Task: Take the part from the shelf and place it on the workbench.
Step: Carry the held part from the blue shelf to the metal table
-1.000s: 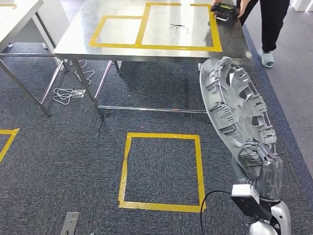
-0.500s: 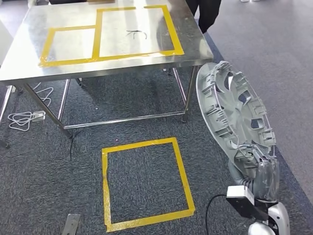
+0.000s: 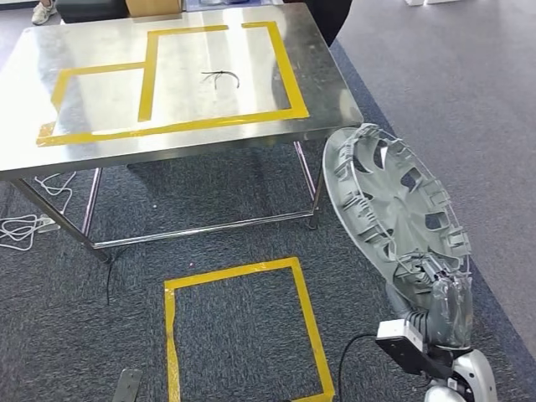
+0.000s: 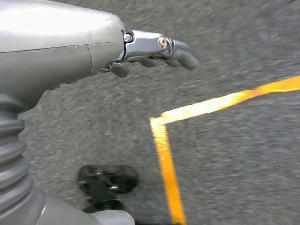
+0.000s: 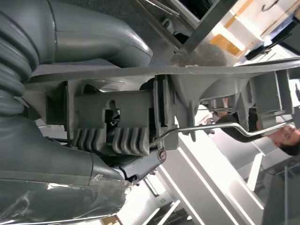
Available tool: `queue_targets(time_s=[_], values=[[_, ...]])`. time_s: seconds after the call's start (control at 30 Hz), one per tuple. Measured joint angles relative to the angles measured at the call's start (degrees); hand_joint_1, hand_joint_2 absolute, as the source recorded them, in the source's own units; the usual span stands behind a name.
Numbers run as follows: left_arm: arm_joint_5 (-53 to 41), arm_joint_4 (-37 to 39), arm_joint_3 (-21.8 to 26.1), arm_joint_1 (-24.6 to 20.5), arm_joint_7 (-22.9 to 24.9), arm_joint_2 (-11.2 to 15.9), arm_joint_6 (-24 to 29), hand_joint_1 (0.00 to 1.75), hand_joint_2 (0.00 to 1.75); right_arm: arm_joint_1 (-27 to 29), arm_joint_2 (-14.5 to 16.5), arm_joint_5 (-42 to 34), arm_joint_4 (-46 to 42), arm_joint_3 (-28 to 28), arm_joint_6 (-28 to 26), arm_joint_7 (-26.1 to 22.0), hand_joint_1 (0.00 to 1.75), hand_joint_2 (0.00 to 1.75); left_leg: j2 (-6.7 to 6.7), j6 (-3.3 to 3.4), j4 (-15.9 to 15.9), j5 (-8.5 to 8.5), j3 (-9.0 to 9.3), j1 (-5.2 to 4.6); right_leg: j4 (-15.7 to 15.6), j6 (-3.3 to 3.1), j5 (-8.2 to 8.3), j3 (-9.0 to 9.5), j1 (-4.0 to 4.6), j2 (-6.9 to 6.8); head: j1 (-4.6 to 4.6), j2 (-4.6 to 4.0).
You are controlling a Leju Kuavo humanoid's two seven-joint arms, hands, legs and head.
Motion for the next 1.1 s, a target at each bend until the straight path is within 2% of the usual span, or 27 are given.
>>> queue_targets(time_s=[0.03,0.07,0.1,0.13,0.17,0.2,0.23,0.27,0.33,0.37,0.4,0.43,0.5,0.57,0.6,0.67,0.7,0.73,0.77,0.8,0.83,0.87,0.9,0.93,1.0,1.07,1.1], values=[[-0.02,-0.01,-0.01,-0.33,-0.01,0.0,0.0,0.0,1.75,0.03,0.0,0.02,0.03,0.0,-0.02,0.08,1.75,1.75,0.14,-0.16,1.61,0.19,-0.77,-0.03,-0.6,-0.29,-0.2,0.64,-0.09,-0.01,0.06,-0.02],[-0.05,-0.01,-0.01,-0.51,-0.01,0.0,-0.01,0.0,1.75,0.07,0.0,0.08,0.09,0.0,-0.03,0.14,1.75,1.75,0.27,-0.18,4.19,-0.36,-2.0,-0.1,-1.34,-0.5,-0.36,1.52,-0.17,0.01,-0.03,-0.02],[-0.08,-0.01,-0.01,-0.48,0.0,0.0,-0.01,0.0,1.75,0.11,0.0,0.15,0.2,0.02,-0.04,0.18,1.75,1.75,0.4,-0.06,7.39,-1.79,-3.58,-0.21,-2.05,-0.67,-0.56,2.5,-0.17,0.06,-0.13,-0.03],[-0.1,0.0,-0.01,-0.35,0.01,0.0,-0.02,0.0,1.75,0.13,0.0,0.21,0.34,0.07,-0.04,0.17,1.75,1.75,0.47,0.09,10.49,-3.95,-5.19,-0.33,-2.64,-0.83,-0.85,3.47,-0.11,0.06,-0.19,-0.03],[-0.11,0.01,-0.01,-0.22,0.02,0.0,-0.02,0.0,1.75,0.16,0.0,0.26,0.51,0.12,-0.04,0.17,1.75,1.75,0.49,0.18,12.68,-6.02,-6.54,-0.47,-3.04,-0.93,-1.18,4.36,-0.05,0.07,-0.25,-0.03],[-0.13,0.01,-0.01,-0.11,0.03,0.0,-0.02,0.0,1.75,0.16,0.0,0.26,0.66,0.15,-0.04,0.17,1.75,1.75,0.49,0.22,13.67,-6.93,-7.61,-0.59,-3.27,-0.97,-1.53,5.08,0.0,0.07,-0.29,-0.03],[-0.13,0.01,-0.01,-0.06,0.04,0.01,-0.02,0.0,1.75,0.16,0.0,0.26,0.76,0.17,-0.04,0.19,1.75,1.75,0.5,0.22,13.27,-6.04,-8.32,-0.68,-3.38,-0.96,-1.87,5.67,0.04,0.03,-0.31,-0.03],[-0.14,0.01,-0.01,-0.04,0.04,0.02,-0.02,0.0,1.75,0.14,0.0,0.26,0.83,0.19,-0.04,0.2,1.75,1.75,0.59,0.22,11.36,-3.41,-8.59,-0.72,-3.4,-0.9,-2.15,6.12,0.07,-0.04,-0.32,-0.03],[-0.14,0.01,-0.01,-0.02,0.04,0.07,-0.02,0.0,1.75,0.08,0.0,0.26,0.85,0.23,-0.04,0.21,1.75,1.75,1.6,0.3,5.21,3.67,-8.47,-0.76,-3.35,-0.68,-2.49,6.59,0.11,-0.24,-0.39,-0.03],[-0.14,0.01,-0.01,-0.02,0.04,0.08,-0.02,0.0,1.75,0.07,0.0,0.27,0.85,0.26,-0.05,0.2,1.75,1.75,2.25,0.45,2.19,5.69,-8.22,-0.83,-3.26,-0.46,-2.53,6.53,0.18,-0.32,-0.5,-0.03],[-0.14,0.01,-0.01,-0.05,0.04,0.09,-0.03,0.0,1.75,0.06,0.0,0.28,0.85,0.28,-0.06,0.2,1.75,1.75,2.73,0.74,0.35,6.74,-8.21,-0.9,-3.18,-0.18,-2.52,6.34,0.28,-0.41,-0.61,-0.02],[-0.16,0.01,-0.01,-0.07,0.04,0.09,-0.03,0.0,1.75,0.06,0.0,0.31,0.86,0.28,-0.08,0.21,1.75,1.75,2.88,1.05,-0.5,6.84,-8.3,-0.99,-3.12,0.13,-2.48,6.16,0.37,-0.55,-0.68,-0.02],[-0.23,0.01,-0.01,-0.11,0.03,0.09,-0.06,0.0,1.75,0.06,0.0,0.38,0.87,0.37,-0.1,0.26,1.75,1.75,2.26,1.83,-0.8,7.01,-8.36,-0.93,-3.02,0.84,-2.58,5.89,0.41,-0.94,-0.66,-0.01],[-0.3,0.0,0.01,-0.17,-0.04,0.16,-0.08,0.0,1.75,0.05,0.0,0.49,0.87,0.58,-0.11,0.29,1.75,1.75,1.61,2.41,-0.89,7.26,-8.21,-0.73,-0.73,1.47,-4.16,4.95,0.29,-1.0,-0.35,-0.03],[-0.31,-0.01,0.01,-0.24,-0.07,0.2,-0.09,0.0,1.75,0.03,0.0,0.55,0.89,0.7,-0.11,0.31,1.75,1.75,1.26,2.59,-0.9,7.32,-8.11,-0.66,2.33,1.75,-5.8,3.58,0.2,-0.89,-0.2,-0.03],[-0.31,-0.01,0.02,-0.31,-0.1,0.23,-0.12,0.0,1.75,-0.03,0.0,0.66,0.97,0.85,-0.12,0.32,1.75,1.75,0.47,2.78,-0.83,7.31,-8.0,-0.66,10.88,2.12,-9.35,-0.29,0.11,-0.74,0.12,-0.03],[-0.32,-0.01,0.02,-0.3,-0.13,0.22,-0.15,0.0,1.75,-0.03,0.0,0.73,1.05,0.9,-0.12,0.34,1.75,1.75,0.0,2.8,-0.79,7.29,-7.93,-0.66,13.8,2.22,-10.07,-1.69,0.07,-0.7,0.15,-0.03],[-0.33,-0.01,0.02,-0.28,-0.15,0.22,-0.21,0.0,1.75,-0.03,0.0,0.8,1.12,0.93,-0.13,0.39,1.75,1.75,-0.55,2.79,-0.75,7.24,-7.82,-0.66,14.53,2.25,-9.68,-2.08,-0.02,-0.62,0.18,-0.03],[-0.36,-0.01,0.02,-0.28,-0.18,0.21,-0.28,0.0,1.75,-0.02,0.0,0.87,1.18,0.94,-0.13,0.47,1.75,1.75,-1.17,2.71,-0.71,7.17,-7.65,-0.64,12.63,2.24,-8.23,-1.17,-0.14,-0.42,0.18,-0.03],[-0.39,-0.01,0.02,-0.31,-0.2,0.2,-0.34,0.0,1.75,-0.01,0.0,0.96,1.2,0.97,-0.14,0.6,1.75,1.75,-1.85,2.56,-0.65,7.05,-7.47,-0.59,8.86,2.26,-6.14,0.74,-0.35,0.14,0.18,-0.03],[-0.48,-0.01,0.02,-0.36,-0.2,0.19,-0.39,0.0,1.75,-0.04,0.0,1.02,1.22,1.0,-0.16,0.72,1.75,1.75,-2.51,2.3,-0.55,6.87,-7.38,-0.58,4.71,2.3,-4.62,2.99,-0.61,1.39,0.2,-0.03],[-0.6,-0.01,0.02,-0.44,-0.21,0.19,-0.41,0.0,1.75,-0.09,0.0,1.09,1.24,1.04,-0.18,0.82,1.75,1.75,-3.13,2.01,-0.33,6.69,-7.46,-0.58,1.18,2.3,-3.72,4.89,-0.86,2.59,0.17,-0.03],[-0.72,-0.01,0.02,-0.52,-0.23,0.2,-0.42,0.0,1.75,-0.14,0.0,1.16,1.28,1.1,-0.21,0.91,1.75,1.75,-3.67,1.7,-0.17,6.59,-7.67,-0.55,-0.9,2.21,-3.53,6.02,-1.01,3.53,0.15,-0.03],[-0.85,-0.01,0.02,-0.55,-0.27,0.21,-0.42,0.0,1.75,-0.2,0.0,1.21,1.31,1.15,-0.25,0.97,1.75,1.75,-4.16,1.36,-0.09,6.54,-7.97,-0.49,-1.59,1.97,-3.95,6.43,-1.02,4.0,0.13,-0.03],[-0.97,-0.01,0.02,-0.48,-0.34,0.25,-0.43,0.0,1.75,-0.27,0.0,1.29,1.33,1.25,-0.29,1.11,1.75,1.75,-4.9,0.69,-0.07,6.46,-8.31,-0.23,-1.63,1.15,-4.19,6.44,-0.87,3.06,0.08,-0.03],[-1.05,-0.01,0.02,-0.51,-0.37,0.32,-0.44,0.0,1.75,-0.37,-0.01,1.32,1.33,1.31,-0.32,1.25,1.75,1.75,-3.29,0.02,1.77,5.21,-9.21,-0.25,-1.73,0.32,-4.37,6.67,-0.89,1.88,-0.21,-0.03],[-1.11,-0.01,0.02,-0.62,-0.37,0.35,-0.44,0.0,1.75,-0.41,-0.02,1.33,1.33,1.36,-0.34,1.29,1.75,1.75,-1.89,-0.23,4.42,3.77,-10.58,-0.31,-1.82,0.01,-4.46,6.78,-0.9,1.22,-0.41,-0.03]])
